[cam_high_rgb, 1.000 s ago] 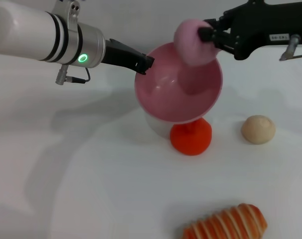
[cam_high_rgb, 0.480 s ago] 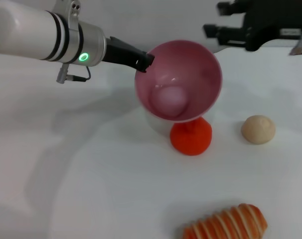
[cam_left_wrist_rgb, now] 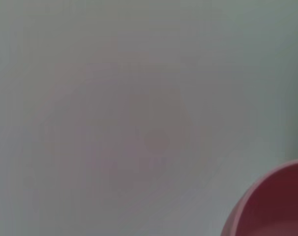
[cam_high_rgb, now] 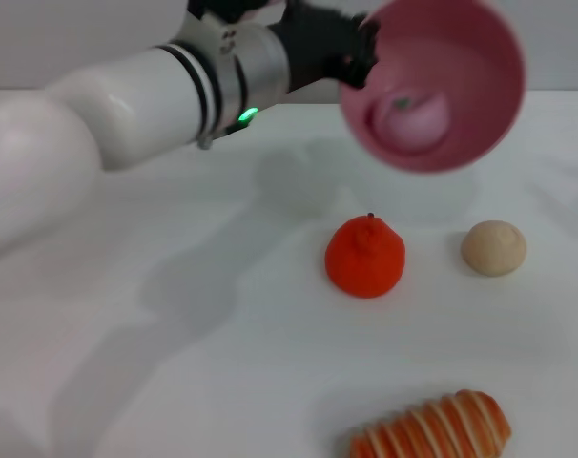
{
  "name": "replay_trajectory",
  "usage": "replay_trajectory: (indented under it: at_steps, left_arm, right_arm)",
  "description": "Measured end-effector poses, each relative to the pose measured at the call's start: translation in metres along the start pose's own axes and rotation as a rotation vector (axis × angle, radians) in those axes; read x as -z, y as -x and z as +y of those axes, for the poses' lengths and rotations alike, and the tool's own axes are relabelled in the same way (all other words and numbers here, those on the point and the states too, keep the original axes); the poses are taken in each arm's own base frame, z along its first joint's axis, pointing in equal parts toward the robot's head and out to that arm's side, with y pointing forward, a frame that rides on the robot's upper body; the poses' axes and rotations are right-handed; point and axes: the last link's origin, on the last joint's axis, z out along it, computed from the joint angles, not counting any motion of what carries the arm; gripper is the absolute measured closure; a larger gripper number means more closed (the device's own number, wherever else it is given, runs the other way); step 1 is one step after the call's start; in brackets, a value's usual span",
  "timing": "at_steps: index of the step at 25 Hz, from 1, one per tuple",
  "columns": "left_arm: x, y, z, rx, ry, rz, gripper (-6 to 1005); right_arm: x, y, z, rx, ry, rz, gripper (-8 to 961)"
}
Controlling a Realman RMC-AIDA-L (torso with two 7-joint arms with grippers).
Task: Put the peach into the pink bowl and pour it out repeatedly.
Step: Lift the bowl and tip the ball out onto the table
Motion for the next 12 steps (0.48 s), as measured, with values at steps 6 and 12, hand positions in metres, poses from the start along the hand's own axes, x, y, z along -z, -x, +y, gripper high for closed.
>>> replay_trajectory:
  at_steps: [6,12]
  left_arm:
    - [-0.003,-0.004,0.022,-0.045,-0.068,0.178,924]
    - [0.009,0.007,0.045,-0.075,-0.138,0.346,923]
  right_arm:
    - [0.064,0.0,-0.006,0.066,-0.144,-0.2,437]
    - [0.105,0.01,-0.008,0.115,-0.27,-0.251,441]
